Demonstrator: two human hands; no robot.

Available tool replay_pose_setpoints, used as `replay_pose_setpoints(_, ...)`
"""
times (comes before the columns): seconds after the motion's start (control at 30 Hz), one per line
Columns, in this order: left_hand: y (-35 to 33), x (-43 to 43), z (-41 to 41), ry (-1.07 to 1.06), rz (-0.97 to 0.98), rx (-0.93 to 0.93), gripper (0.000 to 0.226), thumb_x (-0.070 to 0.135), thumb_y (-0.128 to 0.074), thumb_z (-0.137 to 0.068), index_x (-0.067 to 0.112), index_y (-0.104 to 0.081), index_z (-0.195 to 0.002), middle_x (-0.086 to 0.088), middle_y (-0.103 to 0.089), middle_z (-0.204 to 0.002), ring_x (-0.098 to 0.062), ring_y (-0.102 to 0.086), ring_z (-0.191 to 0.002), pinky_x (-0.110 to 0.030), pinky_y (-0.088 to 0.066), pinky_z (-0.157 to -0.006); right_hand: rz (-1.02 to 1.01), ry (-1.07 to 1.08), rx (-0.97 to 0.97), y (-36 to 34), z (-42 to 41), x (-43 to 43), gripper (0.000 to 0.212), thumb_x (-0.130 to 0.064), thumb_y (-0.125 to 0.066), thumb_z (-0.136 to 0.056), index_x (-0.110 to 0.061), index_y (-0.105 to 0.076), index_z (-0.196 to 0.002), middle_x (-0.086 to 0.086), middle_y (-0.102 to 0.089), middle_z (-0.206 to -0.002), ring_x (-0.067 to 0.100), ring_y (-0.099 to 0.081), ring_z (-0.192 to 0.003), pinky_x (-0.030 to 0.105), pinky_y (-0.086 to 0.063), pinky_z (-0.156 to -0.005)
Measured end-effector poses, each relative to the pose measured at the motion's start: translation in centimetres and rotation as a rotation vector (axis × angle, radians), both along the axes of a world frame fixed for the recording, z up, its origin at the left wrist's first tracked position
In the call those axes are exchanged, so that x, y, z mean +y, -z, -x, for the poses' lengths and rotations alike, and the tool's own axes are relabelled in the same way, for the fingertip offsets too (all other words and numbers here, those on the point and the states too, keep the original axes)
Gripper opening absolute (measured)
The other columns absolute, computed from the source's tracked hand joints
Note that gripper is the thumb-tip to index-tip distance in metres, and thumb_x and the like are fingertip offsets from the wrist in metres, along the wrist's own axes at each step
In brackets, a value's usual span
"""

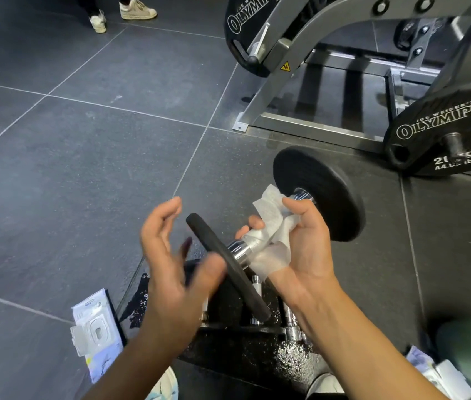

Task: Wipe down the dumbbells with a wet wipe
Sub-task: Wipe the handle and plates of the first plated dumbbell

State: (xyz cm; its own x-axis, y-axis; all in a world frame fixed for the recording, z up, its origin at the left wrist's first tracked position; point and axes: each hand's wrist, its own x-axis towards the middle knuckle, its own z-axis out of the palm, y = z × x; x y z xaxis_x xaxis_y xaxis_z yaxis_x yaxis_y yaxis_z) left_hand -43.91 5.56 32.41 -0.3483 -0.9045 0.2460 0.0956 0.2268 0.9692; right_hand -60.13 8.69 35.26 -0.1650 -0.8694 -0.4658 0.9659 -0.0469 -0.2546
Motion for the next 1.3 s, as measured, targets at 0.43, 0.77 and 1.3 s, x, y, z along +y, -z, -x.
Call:
replay_pose_setpoints(0.43,0.0,1.9,-0.1,0.094,0.223,-0.226,0.095,0.051,-0.095,-0.054,0.040,-0.045,-0.134,-0.012,-0.044,-0.139,-0.027,-0.055,-0.128,-0.040,-0.048,-0.109,0.111,-0.040,0.134,0.4,1.3,0.0,0.021,-0.021,-0.050,-0.088,-0.023,-0.033,-0.076,-0.004,-0.030,-0.067,0.011,-0.031,-0.057,0.029,-0.016,-0.063)
replay_pose_setpoints(0.77,-1.0,-0.5,0.6,0.199,-1.497,0.281,0.095,0.089,-0.061,-0.069,0.020,-0.065,-0.135,-0.023,-0.070,-0.134,-0.054,-0.068,-0.118,-0.094,-0.033,-0.090,-0.090,0.023,0.128,0.4,1.0,0.1,0.020,-0.004,-0.055,-0.085,-0.017,-0.042,-0.077,0.001,-0.038,-0.065,0.013,-0.041,-0.053,0.026,-0.033,-0.060)
replay_pose_setpoints(1.3,-0.9,0.1,0.6,-0.160,-0.519,0.100,0.033,0.064,-0.064,-0.085,0.044,-0.063,-0.112,0.008,-0.062,-0.113,-0.028,-0.064,-0.113,-0.046,-0.052,-0.088,-0.149,0.094,0.265,0.3,1.1,-0.4,0.015,-0.015,-0.063,-0.099,-0.012,-0.056,-0.112,0.001,-0.049,-0.065,0.015,-0.048,-0.058,0.029,-0.037,-0.060)
